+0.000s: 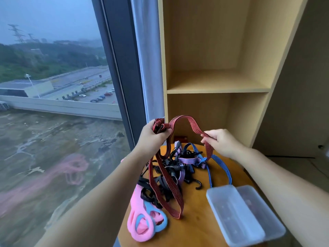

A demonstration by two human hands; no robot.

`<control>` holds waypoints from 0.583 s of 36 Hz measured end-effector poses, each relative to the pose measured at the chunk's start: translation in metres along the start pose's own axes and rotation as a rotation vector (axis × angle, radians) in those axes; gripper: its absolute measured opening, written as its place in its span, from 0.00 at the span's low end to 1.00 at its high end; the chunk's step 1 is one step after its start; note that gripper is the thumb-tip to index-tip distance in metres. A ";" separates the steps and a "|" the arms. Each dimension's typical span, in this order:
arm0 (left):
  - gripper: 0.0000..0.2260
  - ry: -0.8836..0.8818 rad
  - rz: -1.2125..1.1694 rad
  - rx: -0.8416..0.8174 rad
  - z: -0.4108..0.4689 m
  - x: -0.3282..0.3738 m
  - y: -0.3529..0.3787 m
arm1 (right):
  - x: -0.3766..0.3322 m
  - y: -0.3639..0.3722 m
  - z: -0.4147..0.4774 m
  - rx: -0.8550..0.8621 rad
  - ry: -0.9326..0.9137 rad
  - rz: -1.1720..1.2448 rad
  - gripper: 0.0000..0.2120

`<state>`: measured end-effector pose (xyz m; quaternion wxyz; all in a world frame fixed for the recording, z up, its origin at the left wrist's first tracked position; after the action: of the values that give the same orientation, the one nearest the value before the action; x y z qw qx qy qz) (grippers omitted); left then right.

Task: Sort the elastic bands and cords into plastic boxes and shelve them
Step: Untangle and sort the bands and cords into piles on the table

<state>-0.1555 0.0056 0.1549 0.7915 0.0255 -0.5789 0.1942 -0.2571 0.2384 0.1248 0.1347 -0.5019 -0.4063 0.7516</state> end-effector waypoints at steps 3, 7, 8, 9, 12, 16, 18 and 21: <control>0.10 -0.037 -0.122 0.074 0.003 -0.009 0.003 | 0.014 0.013 -0.004 -0.141 0.033 0.007 0.08; 0.07 -0.031 -0.173 0.088 0.015 -0.023 0.004 | 0.059 0.039 -0.008 -0.272 0.139 -0.088 0.07; 0.08 -0.015 -0.130 0.073 0.017 -0.027 0.006 | 0.073 0.045 -0.006 -0.272 0.175 -0.110 0.08; 0.08 -0.001 -0.075 0.059 0.019 -0.032 0.008 | 0.087 0.050 -0.003 -0.251 0.212 -0.135 0.09; 0.08 0.001 0.011 0.053 0.023 -0.049 0.013 | 0.124 0.057 0.009 -0.183 0.306 -0.182 0.13; 0.08 -0.057 0.051 0.056 0.028 -0.079 0.021 | 0.155 0.062 0.029 -0.195 0.353 -0.235 0.14; 0.09 -0.080 0.071 0.057 0.031 -0.093 0.026 | 0.163 0.068 0.040 -0.225 0.352 -0.248 0.14; 0.13 -0.100 0.118 0.035 0.034 -0.114 0.037 | 0.173 0.079 0.054 -0.290 0.360 -0.265 0.18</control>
<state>-0.2278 -0.0013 0.0538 0.7482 0.0148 -0.6148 0.2491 -0.3670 0.2676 -0.0366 0.2288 -0.5840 -0.5414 0.5598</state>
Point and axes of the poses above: each hand's wrist, its own z-axis towards the middle knuckle, its own y-axis out of the palm, x = y × z, the point moved 3 cm from there along z, towards the middle knuckle, and after that the axes turned 1 degree about y, right-handed, at the moved point
